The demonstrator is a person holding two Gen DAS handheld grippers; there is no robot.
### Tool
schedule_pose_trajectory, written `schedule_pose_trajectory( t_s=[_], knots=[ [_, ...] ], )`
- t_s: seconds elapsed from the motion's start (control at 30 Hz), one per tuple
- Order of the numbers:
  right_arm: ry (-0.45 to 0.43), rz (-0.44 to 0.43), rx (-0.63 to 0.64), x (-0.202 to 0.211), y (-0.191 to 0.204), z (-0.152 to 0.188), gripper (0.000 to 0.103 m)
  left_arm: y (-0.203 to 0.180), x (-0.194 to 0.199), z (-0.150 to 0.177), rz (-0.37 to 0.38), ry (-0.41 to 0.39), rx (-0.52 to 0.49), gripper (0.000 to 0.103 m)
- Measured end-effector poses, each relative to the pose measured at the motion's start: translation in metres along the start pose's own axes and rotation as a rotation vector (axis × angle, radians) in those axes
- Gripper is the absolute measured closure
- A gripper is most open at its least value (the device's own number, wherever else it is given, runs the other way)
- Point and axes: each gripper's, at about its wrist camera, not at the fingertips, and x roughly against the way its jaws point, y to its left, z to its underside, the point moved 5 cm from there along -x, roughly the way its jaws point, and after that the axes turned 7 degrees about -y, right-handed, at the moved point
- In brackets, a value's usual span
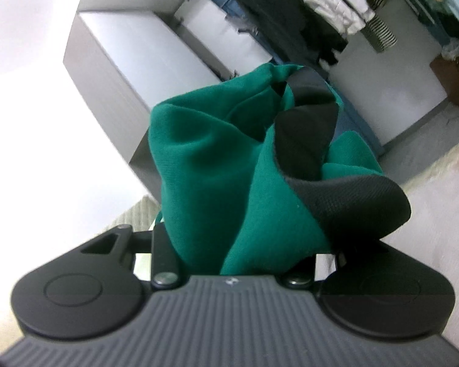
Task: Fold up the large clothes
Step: 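Grasp the hoodie bundle with both grippers and lift it off the bed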
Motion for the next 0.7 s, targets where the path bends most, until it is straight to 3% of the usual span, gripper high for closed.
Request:
schedule_pose_trajectory(
  t_s=[0.17,0.3,0.5,0.7],
  knots=[
    [-0.053,0.023,-0.02,-0.013,-0.048,-0.045,0.056,-0.048,-0.08,0.019,0.029,0.016,-0.048,0.052],
    [-0.073,0.068,-0.054,-0.025,-0.1,-0.063,0.056,-0.059,-0.153,0.048,0.035,0.031,-0.059,0.052],
    [-0.084,0.142,-0.107,-0.036,-0.183,-0.059,0.056,-0.034,-0.246,0.103,0.021,0.119,-0.071,0.052],
    [-0.096,0.238,-0.212,-0.036,-0.27,-0.023,0.056,0.016,-0.306,0.169,0.003,0.238,-0.12,0.052]
  ],
)
